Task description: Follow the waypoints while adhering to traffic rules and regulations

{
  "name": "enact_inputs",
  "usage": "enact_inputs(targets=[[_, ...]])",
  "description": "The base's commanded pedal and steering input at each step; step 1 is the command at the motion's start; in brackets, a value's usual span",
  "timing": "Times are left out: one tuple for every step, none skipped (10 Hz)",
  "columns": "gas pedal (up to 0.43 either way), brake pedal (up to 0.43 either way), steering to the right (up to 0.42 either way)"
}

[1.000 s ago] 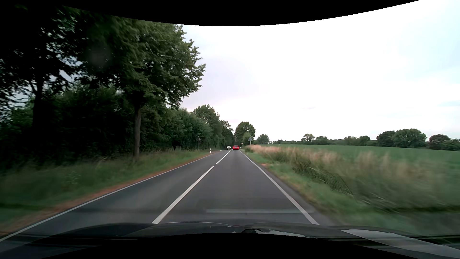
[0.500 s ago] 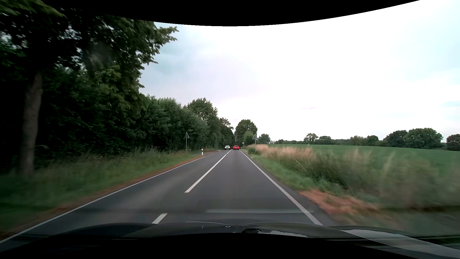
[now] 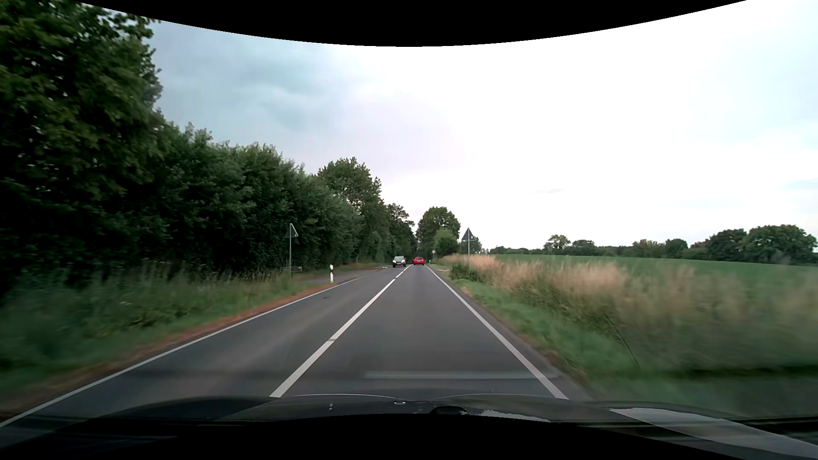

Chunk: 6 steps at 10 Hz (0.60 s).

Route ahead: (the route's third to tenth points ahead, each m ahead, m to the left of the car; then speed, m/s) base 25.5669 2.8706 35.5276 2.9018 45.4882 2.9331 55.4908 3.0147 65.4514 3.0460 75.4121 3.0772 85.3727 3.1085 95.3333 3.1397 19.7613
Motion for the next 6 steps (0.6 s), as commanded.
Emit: enact_inputs(targets=[[0.118,0.0,-0.001],[0.118,0.0,-0.001],[0.118,0.0,-0.001],[0.118,0.0,-0.001],[0.118,0.0,-0.001],[0.13,0.0,-0.001]])
